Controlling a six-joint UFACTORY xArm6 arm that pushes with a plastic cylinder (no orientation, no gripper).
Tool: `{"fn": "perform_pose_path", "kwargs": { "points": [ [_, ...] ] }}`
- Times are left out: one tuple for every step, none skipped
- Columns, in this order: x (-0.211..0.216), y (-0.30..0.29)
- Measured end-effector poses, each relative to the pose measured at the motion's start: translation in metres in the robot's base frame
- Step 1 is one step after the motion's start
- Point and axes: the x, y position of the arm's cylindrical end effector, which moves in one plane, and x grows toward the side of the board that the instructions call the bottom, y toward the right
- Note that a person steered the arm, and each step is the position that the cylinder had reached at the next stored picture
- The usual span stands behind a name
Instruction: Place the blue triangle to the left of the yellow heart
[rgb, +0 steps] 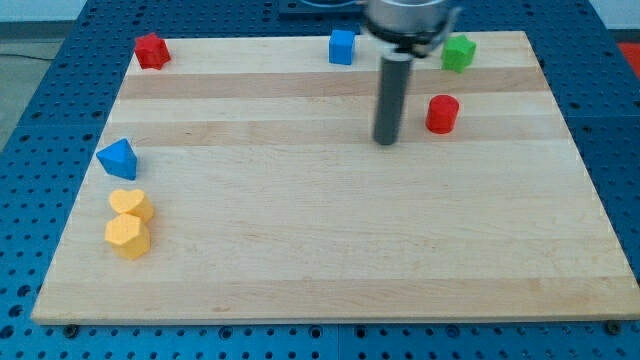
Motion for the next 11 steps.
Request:
{"fn": "perform_pose_path", "kwargs": {
  "points": [
    [-0.049,0.026],
    [-0.047,0.098],
    [-0.017,0.160],
    [-0.011,0.073],
    [0.073,-0.011],
    [0.130,-0.112],
    [0.127,-0.196],
    [0.062,-0.229],
    [0.010,-0.286],
    [0.013,-0.348],
    [0.023,-0.351]
  ]
}}
